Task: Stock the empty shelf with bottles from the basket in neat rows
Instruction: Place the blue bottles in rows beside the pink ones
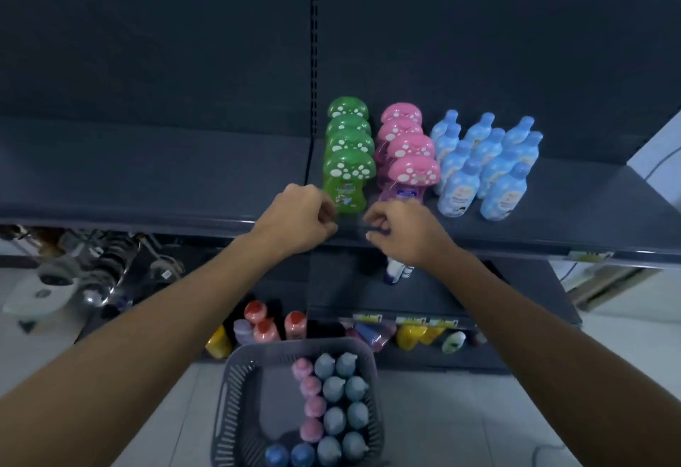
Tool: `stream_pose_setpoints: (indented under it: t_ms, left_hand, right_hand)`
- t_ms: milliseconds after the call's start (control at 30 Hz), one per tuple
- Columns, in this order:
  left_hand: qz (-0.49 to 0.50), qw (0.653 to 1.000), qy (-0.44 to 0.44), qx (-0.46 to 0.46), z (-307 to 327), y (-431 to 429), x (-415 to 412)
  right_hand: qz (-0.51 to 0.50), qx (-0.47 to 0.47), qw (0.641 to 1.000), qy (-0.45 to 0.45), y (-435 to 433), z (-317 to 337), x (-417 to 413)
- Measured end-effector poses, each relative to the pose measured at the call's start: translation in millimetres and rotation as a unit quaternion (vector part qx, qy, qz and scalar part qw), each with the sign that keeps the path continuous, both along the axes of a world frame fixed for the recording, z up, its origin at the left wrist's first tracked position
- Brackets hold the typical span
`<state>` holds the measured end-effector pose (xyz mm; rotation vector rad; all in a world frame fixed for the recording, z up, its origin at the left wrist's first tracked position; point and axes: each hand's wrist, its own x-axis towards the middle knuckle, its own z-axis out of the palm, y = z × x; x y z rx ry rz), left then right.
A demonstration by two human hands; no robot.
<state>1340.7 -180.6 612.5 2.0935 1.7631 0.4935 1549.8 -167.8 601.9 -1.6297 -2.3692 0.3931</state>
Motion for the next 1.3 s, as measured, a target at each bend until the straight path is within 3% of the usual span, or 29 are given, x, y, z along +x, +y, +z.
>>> stream_pose_setpoints:
  t_ms: [367, 600, 767, 933, 1067, 1300]
  left_hand:
    - [0.031, 0.984, 0.045, -0.17, -182.8, -86.9, -50.2]
    - [0.056, 0.952, 0.038, -0.299, -311.8, -149.7, -65.2]
    - [0.002, 0.937, 0.064, -0.343, -379.2, -175.3, -68.8]
    - [-0.055, 0.925, 0.121, -0.357, -420.1, -184.8, -66.3]
    - [-0.094, 0.92, 0.162, -0.344, -440.1, -191.9, -63.1]
    - [-0.112, 0.918, 0.153, -0.349, -459.6, -197.3, -61.9]
  right_hand:
    - [0.005, -0.132, 0.991, -0.026, -85.4, -171.8, -55.3]
    - [0.047, -0.216, 0.974, -0.053, -124.4, -289.0, -85.0]
    - [0.071, -0.267, 0.959, -0.067, -153.3, -363.8, -96.5]
    - [0.129, -0.316, 0.927, -0.159, -179.8, -418.2, -103.9]
    - [0.172, -0.301, 0.913, -0.215, -187.2, -437.9, -107.4]
    - [0.195, -0.28, 0.913, -0.225, -189.9, -451.3, -113.8]
